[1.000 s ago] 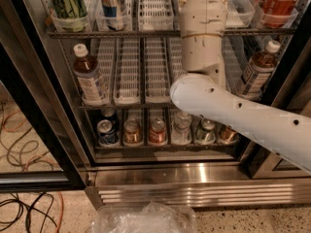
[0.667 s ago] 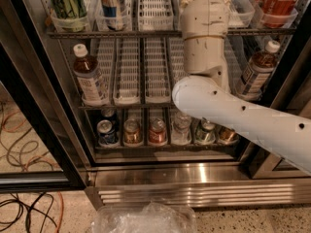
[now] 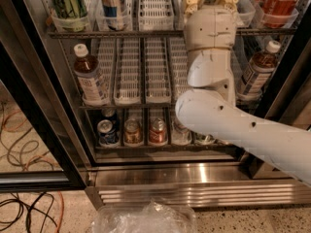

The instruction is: Pick 7up can from top shelf of fridge

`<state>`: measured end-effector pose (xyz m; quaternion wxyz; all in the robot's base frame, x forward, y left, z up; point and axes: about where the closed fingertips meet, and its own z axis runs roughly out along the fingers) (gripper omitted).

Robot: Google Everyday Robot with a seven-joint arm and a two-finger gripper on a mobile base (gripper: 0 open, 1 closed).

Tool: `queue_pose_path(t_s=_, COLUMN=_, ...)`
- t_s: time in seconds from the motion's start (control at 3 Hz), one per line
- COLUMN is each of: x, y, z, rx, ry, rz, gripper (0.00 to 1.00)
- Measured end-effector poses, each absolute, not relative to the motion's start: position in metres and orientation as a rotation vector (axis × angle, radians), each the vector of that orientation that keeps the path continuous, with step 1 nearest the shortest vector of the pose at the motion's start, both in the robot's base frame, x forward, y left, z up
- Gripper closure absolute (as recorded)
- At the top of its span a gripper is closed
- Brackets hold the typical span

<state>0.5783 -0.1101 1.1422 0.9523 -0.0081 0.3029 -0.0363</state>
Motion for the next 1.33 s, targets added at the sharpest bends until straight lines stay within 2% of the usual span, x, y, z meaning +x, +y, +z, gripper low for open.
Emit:
queue_pose_path(t_s=0.67, x=0.557, y=-0.106, z=1.12, rx=-0.032, ry=0.666, rz=-0.052, gripper=1.0)
queue_pose_path(t_s=1.33, x=0.529, y=-0.101, z=1.144, rx=-0.068, ry=0.607, rz=-0.042, gripper=1.0)
